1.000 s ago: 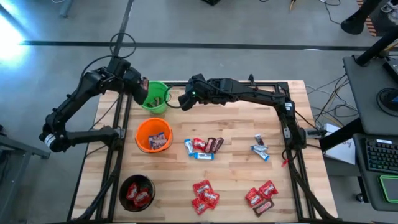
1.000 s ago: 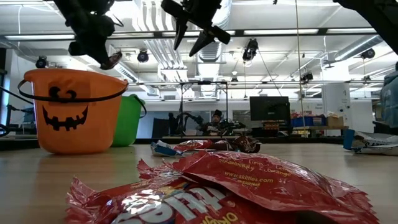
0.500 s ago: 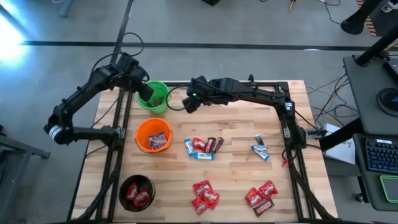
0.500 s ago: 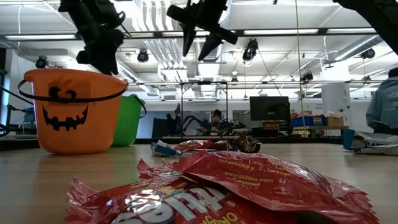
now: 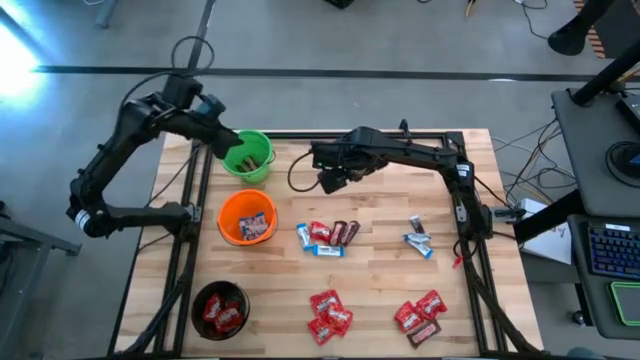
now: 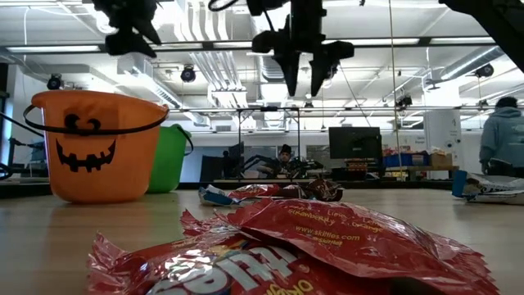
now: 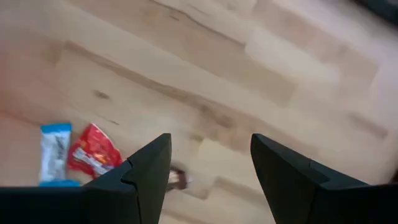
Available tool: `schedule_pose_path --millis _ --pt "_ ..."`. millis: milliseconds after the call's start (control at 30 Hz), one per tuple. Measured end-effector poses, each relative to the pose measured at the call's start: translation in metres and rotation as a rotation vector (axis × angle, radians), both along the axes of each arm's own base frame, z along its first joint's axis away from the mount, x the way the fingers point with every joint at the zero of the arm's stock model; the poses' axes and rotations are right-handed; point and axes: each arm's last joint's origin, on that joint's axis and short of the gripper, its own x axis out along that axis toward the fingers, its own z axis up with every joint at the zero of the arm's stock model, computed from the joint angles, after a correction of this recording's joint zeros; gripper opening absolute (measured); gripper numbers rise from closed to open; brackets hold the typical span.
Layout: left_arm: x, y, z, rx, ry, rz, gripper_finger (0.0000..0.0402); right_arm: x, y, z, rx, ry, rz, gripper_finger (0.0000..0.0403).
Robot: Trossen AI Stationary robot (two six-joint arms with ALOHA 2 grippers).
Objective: Organize candy in baskets
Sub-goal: Put the brown chocolate into the green bucket
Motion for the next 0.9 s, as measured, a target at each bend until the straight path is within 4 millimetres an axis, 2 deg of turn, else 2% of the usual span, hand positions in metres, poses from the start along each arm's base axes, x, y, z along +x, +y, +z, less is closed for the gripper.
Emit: schedule_pose_path --millis 100,300,567,700,900 --pt "-0.006 -0.008 0.010 0.032 -0.028 0.005 0.0154 0.004 0.008 -0.008 0.022 -0.025 -0.102 0.0215" --pt "-0.016 -0.014 0.016 0.156 0.044 0.095 0.0153 0.009 0.036 -0.043 0.085 0.002 -0.269 0.0215" --pt "-0.027 -0.021 0.020 0.273 0.123 0.154 0.0152 0.004 0.069 -0.084 0.095 0.061 -0.540 0.0215" --pt "-0.028 -0.020 0.020 0.315 0.163 0.184 0.0152 0.009 0.081 -0.104 0.106 -0.022 -0.659 0.0215" --pt "-0.032 -0.019 0.020 0.388 0.243 0.244 0.0152 0.018 0.092 -0.126 0.134 -0.161 -0.682 0.0215"
